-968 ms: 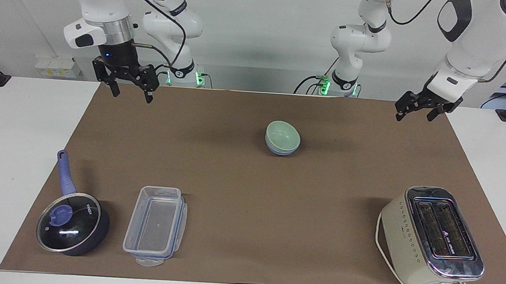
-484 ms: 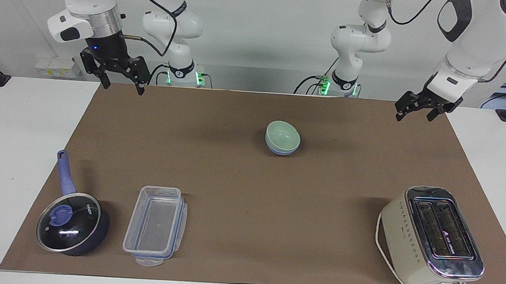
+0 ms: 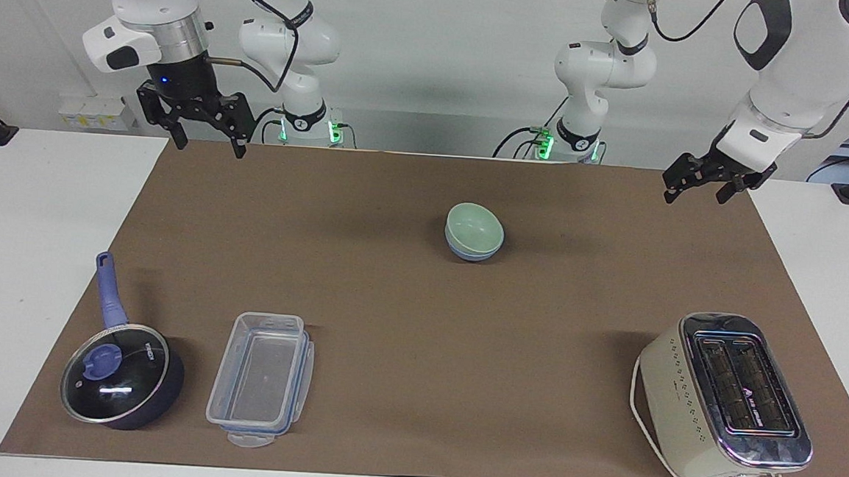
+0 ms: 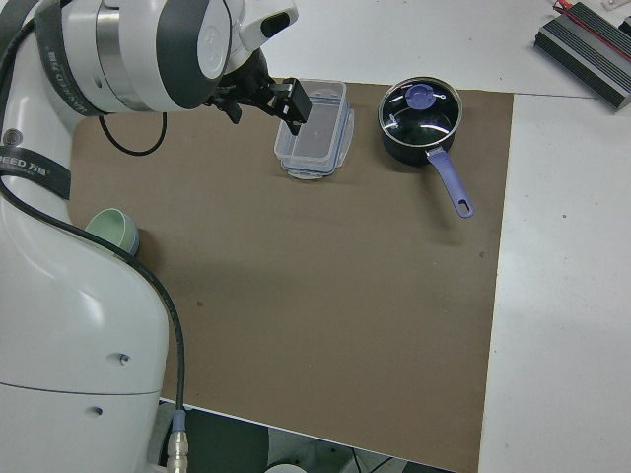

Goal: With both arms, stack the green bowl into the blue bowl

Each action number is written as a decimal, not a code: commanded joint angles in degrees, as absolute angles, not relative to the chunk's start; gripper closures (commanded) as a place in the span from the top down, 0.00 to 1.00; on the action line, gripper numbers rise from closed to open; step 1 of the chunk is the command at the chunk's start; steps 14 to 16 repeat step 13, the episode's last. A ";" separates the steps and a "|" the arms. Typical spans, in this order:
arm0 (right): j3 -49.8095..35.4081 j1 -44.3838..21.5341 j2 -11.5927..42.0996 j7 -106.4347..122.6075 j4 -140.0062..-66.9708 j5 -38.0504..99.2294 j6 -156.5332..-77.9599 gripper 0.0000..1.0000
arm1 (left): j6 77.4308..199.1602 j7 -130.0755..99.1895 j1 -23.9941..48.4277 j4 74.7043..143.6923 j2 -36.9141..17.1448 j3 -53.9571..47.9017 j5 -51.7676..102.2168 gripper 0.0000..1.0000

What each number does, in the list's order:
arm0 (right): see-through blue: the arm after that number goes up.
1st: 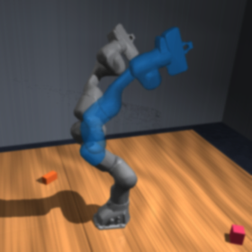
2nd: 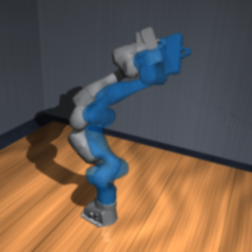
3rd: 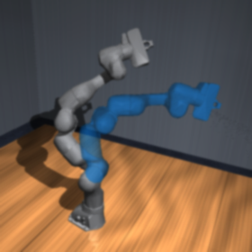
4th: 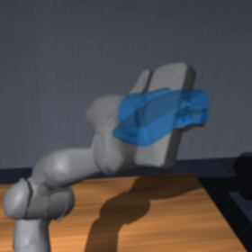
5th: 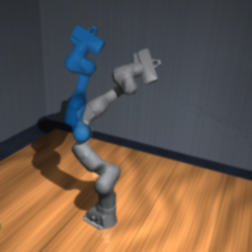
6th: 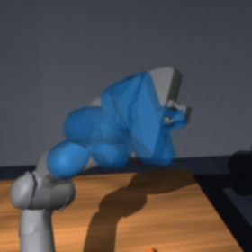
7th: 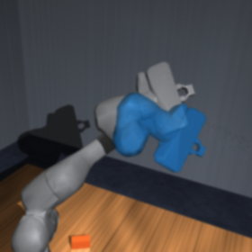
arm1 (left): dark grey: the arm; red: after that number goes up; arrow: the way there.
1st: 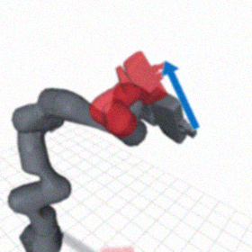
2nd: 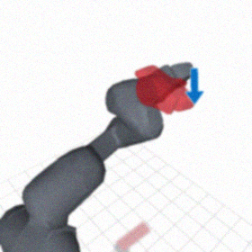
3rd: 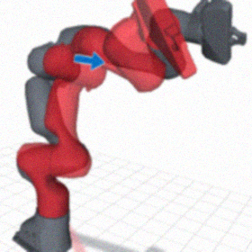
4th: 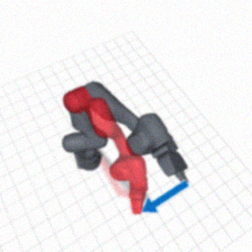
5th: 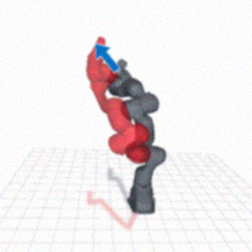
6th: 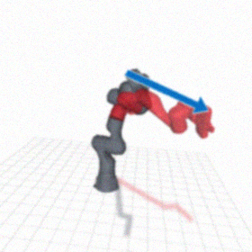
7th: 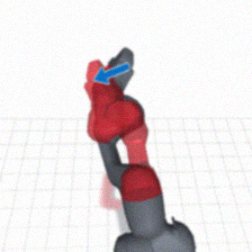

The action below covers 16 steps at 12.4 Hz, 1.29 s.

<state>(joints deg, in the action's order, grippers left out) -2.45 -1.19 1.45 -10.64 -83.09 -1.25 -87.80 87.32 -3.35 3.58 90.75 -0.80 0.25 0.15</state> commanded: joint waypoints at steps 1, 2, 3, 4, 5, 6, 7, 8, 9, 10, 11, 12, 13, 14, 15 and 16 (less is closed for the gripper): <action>-2.55 -0.88 0.97 -8.18 -84.45 0.52 -87.71 1.00 | 86.40 -3.34 2.99 89.82 -1.23 -0.26 -0.70 1.00; -2.55 -0.88 0.71 -8.17 -84.72 0.53 -87.71 1.00 | 86.40 -3.34 2.99 89.82 -1.23 -0.26 -0.70 1.00; -2.46 -0.88 0.70 -8.09 -84.90 0.53 -87.71 1.00 | 86.40 -3.34 2.99 89.82 -1.23 -0.26 -0.70 1.00; -2.46 -0.70 0.70 -8.09 -85.16 0.53 -87.71 1.00 | 86.40 -3.34 2.99 89.82 -1.23 -0.26 -0.70 1.00; -2.46 -0.62 0.70 -8.09 -85.17 0.53 -87.71 1.00 | 86.40 -3.34 2.99 89.82 -1.23 -0.26 -0.70 1.00; -2.55 -0.62 0.70 -8.09 -85.17 0.53 -87.71 1.00 | 86.40 -3.34 2.99 89.82 -1.23 -0.26 -0.70 1.00; -2.55 -0.62 0.62 -8.09 -85.34 0.53 -87.71 1.00 | 86.40 -3.34 2.99 89.82 -1.23 -0.26 -0.70 1.00; -2.55 -0.62 0.27 -8.09 -85.86 0.53 -87.71 1.00 | 86.40 -3.34 2.99 89.82 -1.23 -0.26 -0.70 1.00; -2.46 -0.62 0.18 -8.09 -86.13 0.53 -87.71 1.00 | 86.40 -3.34 2.99 89.82 -1.23 -0.26 -0.70 1.00; -2.55 -0.62 0.09 -8.09 -86.13 0.53 -87.80 1.00 | 86.40 -3.34 2.99 89.82 -1.23 -0.26 -0.70 1.00; -2.46 -0.62 0.09 -8.09 -86.13 0.53 -87.72 1.00 | 86.40 -3.34 2.99 89.82 -1.14 -0.26 -0.70 1.00; -2.46 -0.62 0.09 -8.09 -86.13 0.53 -87.71 1.00 | 86.40 -3.34 2.99 89.82 -1.23 -0.26 -0.70 1.00; -2.46 -0.62 0.09 -8.09 -86.13 0.53 -87.71 1.00 | 86.40 -3.34 2.99 89.82 -1.23 -0.26 -0.70 1.00; -2.46 -0.62 0.09 -8.09 -86.13 0.53 -87.71 1.00 | 86.40 -3.34 2.99 89.82 -1.23 -0.26 -0.70 1.00; -2.46 -0.62 0.09 -8.09 -86.13 0.53 -87.71 1.00 | 86.40 -3.34 2.99 89.82 -1.23 -0.26 -0.70 1.00; -2.46 -0.62 0.09 -8.09 -86.13 0.53 -87.71 1.00 | 86.40 -3.34 2.99 89.82 -1.23 -0.26 -0.70 1.00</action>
